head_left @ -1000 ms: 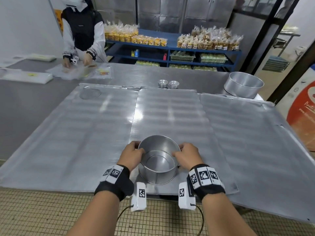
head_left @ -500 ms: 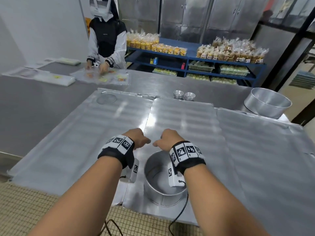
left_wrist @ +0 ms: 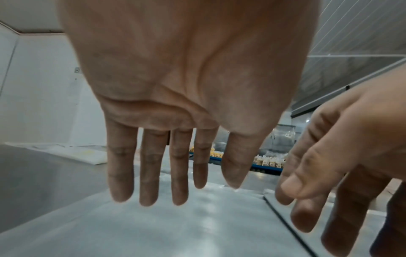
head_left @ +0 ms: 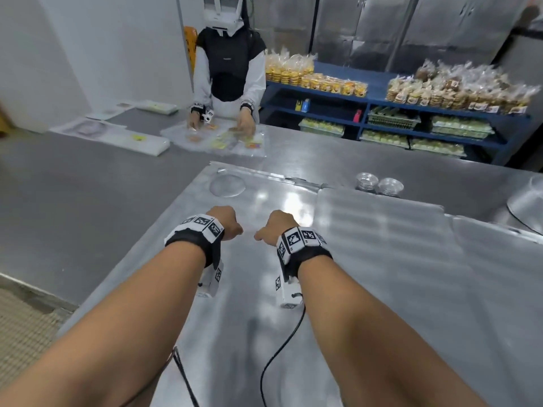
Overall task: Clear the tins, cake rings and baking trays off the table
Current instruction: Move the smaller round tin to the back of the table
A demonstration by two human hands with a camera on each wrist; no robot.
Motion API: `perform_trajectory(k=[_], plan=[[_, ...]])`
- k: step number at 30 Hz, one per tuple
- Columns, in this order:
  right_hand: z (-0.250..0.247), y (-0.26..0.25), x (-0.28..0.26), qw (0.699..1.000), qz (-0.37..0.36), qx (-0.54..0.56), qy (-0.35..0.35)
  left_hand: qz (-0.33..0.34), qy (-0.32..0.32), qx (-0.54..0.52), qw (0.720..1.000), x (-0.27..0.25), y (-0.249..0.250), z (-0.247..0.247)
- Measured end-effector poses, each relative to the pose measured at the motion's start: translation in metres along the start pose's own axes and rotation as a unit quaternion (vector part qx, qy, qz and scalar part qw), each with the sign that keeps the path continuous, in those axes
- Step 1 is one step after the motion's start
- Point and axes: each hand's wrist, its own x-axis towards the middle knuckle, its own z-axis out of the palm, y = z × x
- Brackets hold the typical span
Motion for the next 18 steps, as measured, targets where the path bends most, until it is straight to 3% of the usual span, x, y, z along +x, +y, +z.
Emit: perform_trajectory(k=[9,18], plan=[[0.043,-0.051,0.169,0.997,0.056,-0.040,0.017,-0.009,-0.010,-0.001,1.000,0.170,-0.089,-0.014],[0.071,-0.065,0.312,0.993,0.047,-0.101,0.038,0.019,-0.001,-0.008,1.000,0.304,-0.118,0.000]])
